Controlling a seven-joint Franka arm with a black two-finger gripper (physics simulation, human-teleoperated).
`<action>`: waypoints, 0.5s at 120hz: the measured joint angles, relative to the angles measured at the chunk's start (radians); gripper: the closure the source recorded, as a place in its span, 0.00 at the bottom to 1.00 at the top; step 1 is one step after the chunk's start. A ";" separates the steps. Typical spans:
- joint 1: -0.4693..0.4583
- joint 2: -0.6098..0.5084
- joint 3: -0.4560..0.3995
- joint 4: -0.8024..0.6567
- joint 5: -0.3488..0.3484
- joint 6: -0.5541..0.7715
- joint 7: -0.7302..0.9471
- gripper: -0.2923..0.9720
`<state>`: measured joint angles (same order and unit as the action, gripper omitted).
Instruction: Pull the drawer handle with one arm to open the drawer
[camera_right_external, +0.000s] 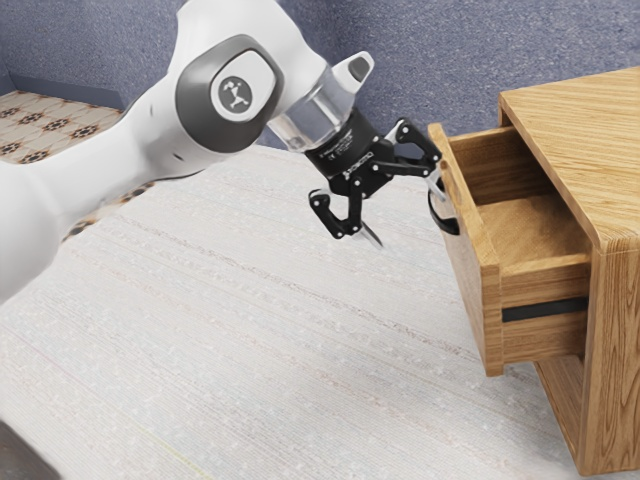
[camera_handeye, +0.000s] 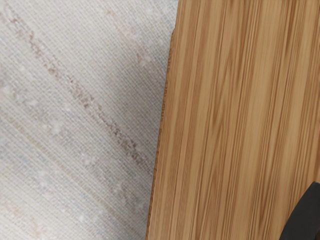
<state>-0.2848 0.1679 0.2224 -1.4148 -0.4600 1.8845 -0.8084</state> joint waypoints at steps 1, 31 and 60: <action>0.000 0.000 0.001 0.000 0.000 0.000 0.000 0.23; -0.011 -0.021 0.021 -0.034 0.010 -0.016 0.001 0.23; -0.009 -0.071 0.037 -0.082 0.024 -0.029 0.002 0.23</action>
<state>-0.2934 0.0971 0.2597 -1.4970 -0.4355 1.8558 -0.8065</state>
